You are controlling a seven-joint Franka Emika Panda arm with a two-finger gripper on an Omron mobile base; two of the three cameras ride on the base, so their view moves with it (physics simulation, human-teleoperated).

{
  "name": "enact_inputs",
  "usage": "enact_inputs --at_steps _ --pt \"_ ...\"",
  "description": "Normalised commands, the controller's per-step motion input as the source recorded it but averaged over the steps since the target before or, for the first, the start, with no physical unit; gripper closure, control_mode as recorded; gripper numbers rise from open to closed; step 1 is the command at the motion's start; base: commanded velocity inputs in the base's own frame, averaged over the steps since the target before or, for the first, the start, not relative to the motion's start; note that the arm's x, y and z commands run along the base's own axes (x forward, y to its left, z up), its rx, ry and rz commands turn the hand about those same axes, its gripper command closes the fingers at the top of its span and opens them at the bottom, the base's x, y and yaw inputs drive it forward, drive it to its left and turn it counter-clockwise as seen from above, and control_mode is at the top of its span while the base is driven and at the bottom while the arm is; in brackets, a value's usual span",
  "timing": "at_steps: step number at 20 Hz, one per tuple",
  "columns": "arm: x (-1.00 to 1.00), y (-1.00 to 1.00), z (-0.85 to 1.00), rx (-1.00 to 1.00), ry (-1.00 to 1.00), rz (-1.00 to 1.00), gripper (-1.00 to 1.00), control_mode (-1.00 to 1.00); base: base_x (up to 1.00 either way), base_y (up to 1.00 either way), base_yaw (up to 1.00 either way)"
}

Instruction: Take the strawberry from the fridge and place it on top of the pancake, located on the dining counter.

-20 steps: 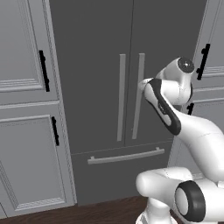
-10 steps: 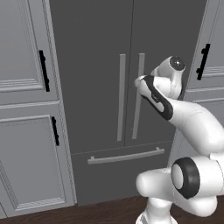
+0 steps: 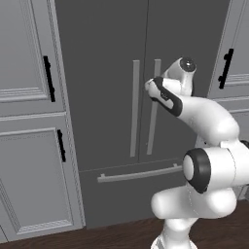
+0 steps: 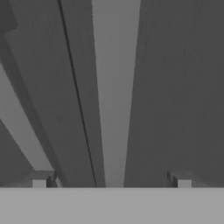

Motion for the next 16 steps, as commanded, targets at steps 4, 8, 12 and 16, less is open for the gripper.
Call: enact_inputs --at_steps 4,8,12,16 --pt "0.49 0.0 -0.01 0.0 -0.01 0.0 -1.0 -1.0 0.0 0.0 0.0" --pt "0.48 0.0 -0.08 0.0 -0.06 0.0 -1.0 -1.0 0.0 0.0 0.0" --pt "0.47 -0.01 -0.06 0.0 -0.08 0.0 -1.0 -1.0 0.0 0.0 0.0" --pt "0.43 0.0 -0.11 0.0 -0.14 0.0 -1.0 -1.0 0.0 0.0 0.0"
